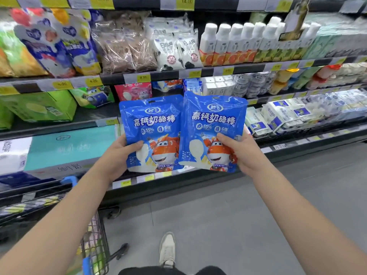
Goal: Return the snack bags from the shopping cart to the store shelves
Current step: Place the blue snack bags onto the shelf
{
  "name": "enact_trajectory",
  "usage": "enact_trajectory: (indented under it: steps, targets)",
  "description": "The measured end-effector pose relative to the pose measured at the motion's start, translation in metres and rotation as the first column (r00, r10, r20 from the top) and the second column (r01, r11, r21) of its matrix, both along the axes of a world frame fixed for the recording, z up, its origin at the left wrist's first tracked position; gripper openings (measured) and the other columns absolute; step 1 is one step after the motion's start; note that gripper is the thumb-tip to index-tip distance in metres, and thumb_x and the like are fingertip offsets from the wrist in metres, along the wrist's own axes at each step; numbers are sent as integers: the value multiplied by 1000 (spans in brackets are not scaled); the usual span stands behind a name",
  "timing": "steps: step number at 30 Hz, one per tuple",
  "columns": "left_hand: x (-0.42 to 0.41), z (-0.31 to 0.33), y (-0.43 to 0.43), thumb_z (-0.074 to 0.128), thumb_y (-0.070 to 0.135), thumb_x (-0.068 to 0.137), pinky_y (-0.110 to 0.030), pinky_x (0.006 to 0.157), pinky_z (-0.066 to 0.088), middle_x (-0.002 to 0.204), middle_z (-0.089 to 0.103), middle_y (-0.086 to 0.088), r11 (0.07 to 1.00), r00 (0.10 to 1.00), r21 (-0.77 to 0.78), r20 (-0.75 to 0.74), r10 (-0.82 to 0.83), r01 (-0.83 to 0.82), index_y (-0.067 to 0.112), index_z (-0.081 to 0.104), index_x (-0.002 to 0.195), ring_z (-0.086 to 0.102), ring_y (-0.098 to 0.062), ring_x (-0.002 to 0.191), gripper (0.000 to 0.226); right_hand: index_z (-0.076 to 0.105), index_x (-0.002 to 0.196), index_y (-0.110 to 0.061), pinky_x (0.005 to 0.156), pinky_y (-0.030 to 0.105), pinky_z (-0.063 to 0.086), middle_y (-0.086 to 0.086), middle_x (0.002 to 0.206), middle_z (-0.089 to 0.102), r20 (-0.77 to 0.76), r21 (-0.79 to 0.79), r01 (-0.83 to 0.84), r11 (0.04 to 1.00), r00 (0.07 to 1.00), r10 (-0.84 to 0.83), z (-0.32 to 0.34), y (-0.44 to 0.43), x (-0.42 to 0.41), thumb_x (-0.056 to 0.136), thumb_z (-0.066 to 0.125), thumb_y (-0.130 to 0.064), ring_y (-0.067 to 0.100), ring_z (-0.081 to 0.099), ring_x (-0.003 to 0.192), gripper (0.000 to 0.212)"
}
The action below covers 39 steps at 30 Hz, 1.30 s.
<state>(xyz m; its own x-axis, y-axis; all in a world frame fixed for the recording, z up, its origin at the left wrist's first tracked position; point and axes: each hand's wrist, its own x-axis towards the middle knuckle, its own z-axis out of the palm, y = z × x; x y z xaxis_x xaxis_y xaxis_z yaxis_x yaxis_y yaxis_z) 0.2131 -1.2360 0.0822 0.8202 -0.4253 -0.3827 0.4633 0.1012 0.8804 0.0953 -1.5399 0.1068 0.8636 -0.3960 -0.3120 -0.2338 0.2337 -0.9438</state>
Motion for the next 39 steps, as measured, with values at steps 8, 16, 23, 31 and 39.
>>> enact_trajectory:
  steps: [8, 16, 23, 31, 39]
  targets:
    - [28, -25, -22, 54, 7, 97, -37, 76, 62, 114, 73, -2, 994, 994, 15, -30, 107, -106, 22, 58, 119, 72, -21, 98, 27, 65, 129, -13, 90, 50, 60, 8, 121, 74, -75, 95, -78, 992, 994, 86, -42, -35, 61, 92, 72, -14, 31, 72, 111, 38]
    - [46, -56, -48, 53, 5, 98, -39, 82, 61, 123, 69, -6, 971, 970, 39, -50, 238, -236, 18, 56, 123, 71, -22, 103, 29, 64, 130, -15, 91, 47, 58, 8, 123, 73, -70, 99, -259, 961, 961, 266, -77, -66, 121, 82, 77, -22, 30, 70, 113, 50]
    - [64, -83, -63, 53, 7, 99, -34, 75, 61, 119, 72, -3, 956, 956, 46, -39, 291, -290, 19, 58, 122, 72, -20, 102, 27, 68, 122, -18, 85, 41, 61, 7, 119, 75, -71, 75, -312, 947, 946, 317, -106, -85, 160, 93, 70, -11, 25, 73, 107, 30]
    - [101, -128, -74, 54, 5, 98, -33, 76, 60, 113, 74, 0, 938, 940, 51, 43, 340, -342, 19, 59, 120, 73, -18, 97, 26, 65, 127, -14, 78, 39, 62, 4, 114, 77, -29, 65, -296, 953, 954, 298, -151, -98, 212, 93, 68, -10, 23, 75, 98, 35]
    - [159, -181, -83, 54, 3, 97, -33, 64, 60, 89, 77, 2, 881, 855, 32, 258, 449, -473, 14, 59, 110, 74, -16, 76, 18, 67, 119, -17, 71, 34, 62, 1, 106, 78, 118, 9, -358, 934, 928, 355, -188, -109, 265, 94, 66, -11, 19, 76, 90, 26]
